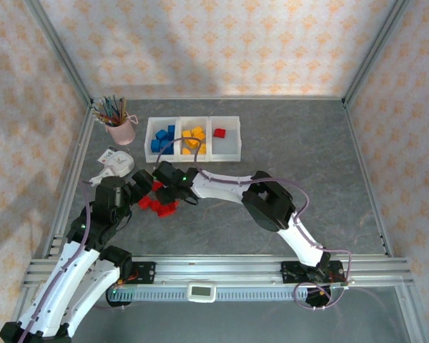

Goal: Sort the legos into containers by color

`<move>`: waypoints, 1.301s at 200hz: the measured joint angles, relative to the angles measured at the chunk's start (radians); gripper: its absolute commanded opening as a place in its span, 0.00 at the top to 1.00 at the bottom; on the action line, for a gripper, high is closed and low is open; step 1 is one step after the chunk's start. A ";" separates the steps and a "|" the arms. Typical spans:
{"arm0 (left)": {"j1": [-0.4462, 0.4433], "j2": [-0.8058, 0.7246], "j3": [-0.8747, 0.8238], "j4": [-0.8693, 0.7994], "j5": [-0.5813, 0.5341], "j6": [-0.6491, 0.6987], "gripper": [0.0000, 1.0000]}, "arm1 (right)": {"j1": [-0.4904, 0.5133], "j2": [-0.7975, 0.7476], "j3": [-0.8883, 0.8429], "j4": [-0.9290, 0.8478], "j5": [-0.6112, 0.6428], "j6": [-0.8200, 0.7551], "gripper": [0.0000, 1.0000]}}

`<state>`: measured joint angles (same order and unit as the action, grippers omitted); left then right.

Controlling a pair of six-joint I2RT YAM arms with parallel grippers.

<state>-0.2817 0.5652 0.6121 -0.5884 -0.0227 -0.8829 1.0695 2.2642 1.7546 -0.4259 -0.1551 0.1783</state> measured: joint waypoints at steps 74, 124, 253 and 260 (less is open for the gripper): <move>0.000 0.020 0.000 0.001 0.005 0.000 0.01 | -0.005 -0.004 -0.019 -0.008 0.006 -0.002 0.77; 0.000 0.025 0.000 0.021 0.043 0.002 0.01 | -0.016 -0.114 -0.134 -0.010 0.009 0.036 0.78; -0.042 0.206 0.000 0.266 0.226 0.019 0.01 | -0.404 -0.346 -0.214 -0.006 0.149 0.090 0.76; -0.051 0.220 0.000 0.281 0.227 0.019 0.01 | -0.422 -0.333 -0.197 -0.003 0.156 0.090 0.76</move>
<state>-0.3325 0.7849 0.6125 -0.3073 0.2043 -0.8635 0.6479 1.9312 1.5578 -0.4294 0.0013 0.2684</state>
